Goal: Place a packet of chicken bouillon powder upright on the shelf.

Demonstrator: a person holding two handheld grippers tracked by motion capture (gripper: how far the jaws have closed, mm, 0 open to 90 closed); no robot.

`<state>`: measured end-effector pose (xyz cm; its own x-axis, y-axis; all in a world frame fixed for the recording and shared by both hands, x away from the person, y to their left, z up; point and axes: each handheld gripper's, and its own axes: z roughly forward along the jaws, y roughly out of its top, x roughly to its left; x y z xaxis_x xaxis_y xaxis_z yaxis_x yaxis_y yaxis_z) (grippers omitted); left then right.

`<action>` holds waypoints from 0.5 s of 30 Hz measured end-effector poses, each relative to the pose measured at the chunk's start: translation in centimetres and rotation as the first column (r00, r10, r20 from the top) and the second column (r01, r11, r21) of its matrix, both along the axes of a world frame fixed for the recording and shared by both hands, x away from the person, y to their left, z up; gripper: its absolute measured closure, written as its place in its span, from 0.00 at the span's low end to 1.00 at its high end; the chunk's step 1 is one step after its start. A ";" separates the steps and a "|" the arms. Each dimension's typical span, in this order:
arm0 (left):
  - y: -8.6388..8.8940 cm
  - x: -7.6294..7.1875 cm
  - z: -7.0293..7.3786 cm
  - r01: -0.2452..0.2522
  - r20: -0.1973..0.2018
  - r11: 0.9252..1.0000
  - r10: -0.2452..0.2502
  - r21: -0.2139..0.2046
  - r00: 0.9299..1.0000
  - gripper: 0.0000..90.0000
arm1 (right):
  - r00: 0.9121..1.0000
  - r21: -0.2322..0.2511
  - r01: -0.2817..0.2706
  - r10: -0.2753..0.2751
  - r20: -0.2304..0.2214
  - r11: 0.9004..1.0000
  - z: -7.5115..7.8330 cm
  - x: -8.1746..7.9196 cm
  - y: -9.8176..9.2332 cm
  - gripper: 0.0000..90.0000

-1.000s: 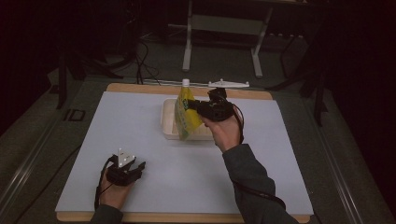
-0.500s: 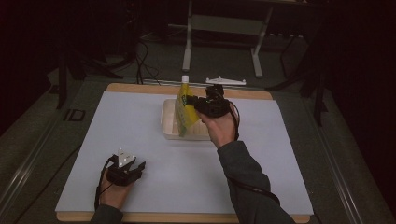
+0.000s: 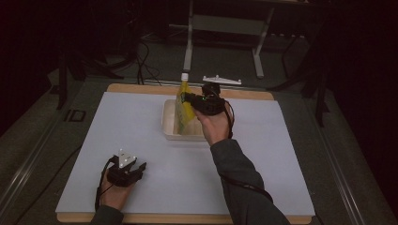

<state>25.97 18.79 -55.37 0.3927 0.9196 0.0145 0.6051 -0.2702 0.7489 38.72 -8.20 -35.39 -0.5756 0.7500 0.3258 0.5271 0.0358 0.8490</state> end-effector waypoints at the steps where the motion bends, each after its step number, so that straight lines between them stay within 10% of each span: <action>1: 0.0 0.0 0.0 0.000 0.000 1.000 0.000 0.000 1.000 0.60 | 1.000 0.003 0.005 -0.005 -0.003 1.000 -0.1 0.1 0.1 1.00; 15: 0.0 0.0 0.0 0.002 -0.002 1.000 -0.002 -0.001 1.000 0.60 | 0.998 -0.003 0.067 -0.067 -0.015 0.998 -1.0 0.9 1.3 1.00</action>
<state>25.97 18.81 -55.36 0.3946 0.9187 0.0124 0.6063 -0.2705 0.7478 39.57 -6.93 -36.41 -0.5195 0.7873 0.3321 0.5410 0.0022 0.8410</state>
